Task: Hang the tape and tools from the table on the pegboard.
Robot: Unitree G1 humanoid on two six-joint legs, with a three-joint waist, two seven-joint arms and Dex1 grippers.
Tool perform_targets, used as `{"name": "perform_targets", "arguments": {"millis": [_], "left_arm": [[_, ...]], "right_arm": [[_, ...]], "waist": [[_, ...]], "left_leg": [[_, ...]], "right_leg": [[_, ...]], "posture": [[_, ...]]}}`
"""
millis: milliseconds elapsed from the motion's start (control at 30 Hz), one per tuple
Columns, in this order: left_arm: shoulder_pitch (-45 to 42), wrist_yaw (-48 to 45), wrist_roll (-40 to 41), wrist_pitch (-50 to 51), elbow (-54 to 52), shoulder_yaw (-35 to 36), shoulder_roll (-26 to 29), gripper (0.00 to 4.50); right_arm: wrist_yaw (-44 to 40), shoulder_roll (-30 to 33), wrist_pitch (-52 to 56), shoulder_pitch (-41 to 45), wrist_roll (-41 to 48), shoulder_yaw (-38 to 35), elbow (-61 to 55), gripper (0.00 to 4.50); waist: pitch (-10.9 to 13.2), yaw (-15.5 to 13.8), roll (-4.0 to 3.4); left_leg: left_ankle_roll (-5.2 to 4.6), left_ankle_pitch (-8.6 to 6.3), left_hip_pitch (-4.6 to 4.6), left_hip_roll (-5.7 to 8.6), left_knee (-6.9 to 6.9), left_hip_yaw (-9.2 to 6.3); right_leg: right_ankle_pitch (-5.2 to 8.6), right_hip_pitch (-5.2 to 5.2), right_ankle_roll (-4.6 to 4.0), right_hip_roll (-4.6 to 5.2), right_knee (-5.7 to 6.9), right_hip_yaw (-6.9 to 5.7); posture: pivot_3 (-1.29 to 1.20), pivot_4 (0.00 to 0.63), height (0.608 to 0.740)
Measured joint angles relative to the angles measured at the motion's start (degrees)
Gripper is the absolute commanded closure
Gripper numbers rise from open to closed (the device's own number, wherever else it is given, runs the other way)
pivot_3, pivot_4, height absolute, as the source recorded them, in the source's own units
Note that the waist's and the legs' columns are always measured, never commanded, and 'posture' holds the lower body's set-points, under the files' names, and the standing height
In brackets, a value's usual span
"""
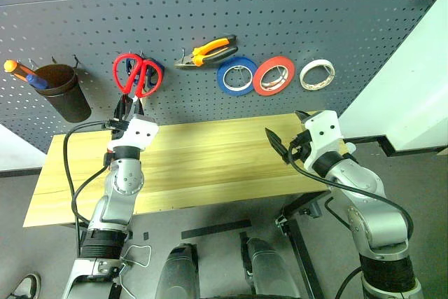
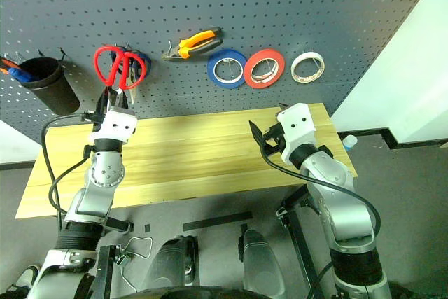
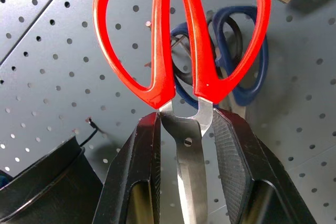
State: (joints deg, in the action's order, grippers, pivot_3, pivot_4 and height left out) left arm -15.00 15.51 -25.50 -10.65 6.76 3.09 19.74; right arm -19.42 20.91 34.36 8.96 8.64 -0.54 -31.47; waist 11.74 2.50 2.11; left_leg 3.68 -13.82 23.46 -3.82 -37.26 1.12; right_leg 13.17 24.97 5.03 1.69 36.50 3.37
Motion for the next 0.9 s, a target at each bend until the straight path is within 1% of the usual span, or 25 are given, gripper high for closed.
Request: {"name": "perform_targets", "arguments": {"millis": [167,533,633,733,767,900], "left_arm": [[-1.8,0.19,0.35,0.34,2.57,0.02,-0.23,3.42],[-11.17,2.53,2.05,4.23,11.24,-0.33,-5.73,3.42],[-12.23,2.53,2.32,5.13,12.51,-0.85,-6.46,3.42],[-12.1,2.53,2.96,5.04,12.61,-1.12,-6.5,2.37],[-11.95,2.52,3.5,4.97,12.6,-1.08,-6.5,2.12],[-11.0,2.43,4.84,5.09,12.6,-1.0,-6.5,0.78]], "right_arm": [[0.1,0.0,0.21,-0.03,0.0,0.03,-0.49,0.0],[0.46,-0.04,0.27,0.0,-0.02,0.86,-0.58,0.0],[0.58,-0.04,0.27,0.01,-0.03,1.04,-0.58,0.0],[0.71,-0.04,0.26,0.02,-0.04,1.28,-0.58,0.0],[0.76,-0.04,0.26,0.02,-0.05,1.28,-0.58,0.0],[0.92,-0.04,0.24,0.07,-0.04,1.3,-0.57,0.0]], "waist": [[0.0,-0.02,0.0],[-0.02,0.02,0.03],[-0.02,0.05,0.03],[-0.02,-0.02,0.03],[-0.02,-0.03,0.03],[-0.03,-0.07,0.03]], "left_leg": [[0.0,0.0,-0.03,0.0,0.0,0.0],[0.0,0.0,-0.06,0.01,-0.03,0.0],[0.0,0.0,-0.06,0.0,-0.02,-0.01],[0.0,0.0,-0.06,0.0,-0.01,-0.01],[0.0,0.0,-0.06,0.0,-0.02,-0.01],[0.0,0.0,-0.06,0.0,-0.02,-0.01]], "right_leg": [[0.0,-0.01,0.0,0.0,0.01,0.0],[0.0,-0.07,0.01,-0.02,0.01,0.0],[0.01,-0.07,0.01,-0.03,0.01,0.0],[0.0,-0.07,0.01,-0.03,0.01,0.0],[0.0,-0.07,0.01,-0.03,0.01,0.01],[0.0,-0.08,0.01,-0.03,0.01,0.01]], "posture": [[-0.05,0.149,0.721],[-0.05,0.148,0.721],[-0.05,0.146,0.721],[-0.04,0.144,0.721],[-0.04,0.144,0.721],[-0.04,0.146,0.721]]}}
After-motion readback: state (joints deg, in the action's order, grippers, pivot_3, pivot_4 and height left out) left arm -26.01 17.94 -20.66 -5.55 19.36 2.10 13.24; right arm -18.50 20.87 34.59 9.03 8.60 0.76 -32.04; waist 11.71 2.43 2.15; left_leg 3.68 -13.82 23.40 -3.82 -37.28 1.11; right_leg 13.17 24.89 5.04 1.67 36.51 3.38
